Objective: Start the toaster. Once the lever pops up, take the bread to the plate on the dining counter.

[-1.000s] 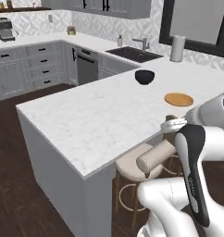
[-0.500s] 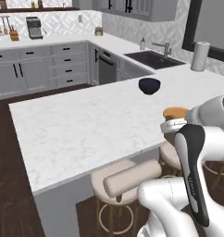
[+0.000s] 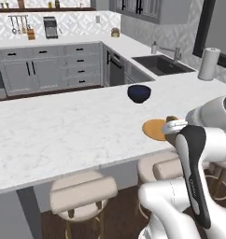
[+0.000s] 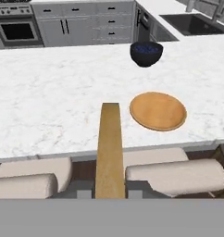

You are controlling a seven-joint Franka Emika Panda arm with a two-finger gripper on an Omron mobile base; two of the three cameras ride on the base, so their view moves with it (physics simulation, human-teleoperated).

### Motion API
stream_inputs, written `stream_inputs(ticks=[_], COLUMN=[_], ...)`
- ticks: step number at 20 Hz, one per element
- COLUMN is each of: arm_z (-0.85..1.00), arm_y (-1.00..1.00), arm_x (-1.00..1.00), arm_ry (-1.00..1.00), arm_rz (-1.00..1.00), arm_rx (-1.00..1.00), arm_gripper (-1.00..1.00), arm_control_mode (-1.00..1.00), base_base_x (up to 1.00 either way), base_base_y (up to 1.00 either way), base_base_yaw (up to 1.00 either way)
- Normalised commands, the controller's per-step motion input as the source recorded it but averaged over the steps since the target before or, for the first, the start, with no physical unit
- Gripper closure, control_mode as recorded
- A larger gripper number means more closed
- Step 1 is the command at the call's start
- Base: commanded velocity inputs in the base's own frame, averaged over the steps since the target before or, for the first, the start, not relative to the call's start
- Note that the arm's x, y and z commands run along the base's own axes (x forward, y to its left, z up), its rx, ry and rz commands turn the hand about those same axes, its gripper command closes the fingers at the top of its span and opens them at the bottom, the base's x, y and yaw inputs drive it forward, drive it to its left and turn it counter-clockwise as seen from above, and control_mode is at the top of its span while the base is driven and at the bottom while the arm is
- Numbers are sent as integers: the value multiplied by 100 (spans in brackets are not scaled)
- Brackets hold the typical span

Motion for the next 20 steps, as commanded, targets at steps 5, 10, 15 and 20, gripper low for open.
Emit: stream_inputs(ticks=[5, 10, 15, 20], arm_z=[0, 0, 0, 0], arm_y=[0, 0, 0, 0], arm_x=[0, 0, 0, 0], arm_ry=[0, 0, 0, 0], arm_rz=[0, 0, 0, 0], arm_rx=[0, 0, 0, 0], arm_gripper=[100, 100, 100, 100], arm_control_mode=[100, 100, 100, 100], base_base_x=[19, 26, 50, 23], base_base_y=[-100, -84, -10, 0], base_base_yaw=[31, 16, -7, -7])
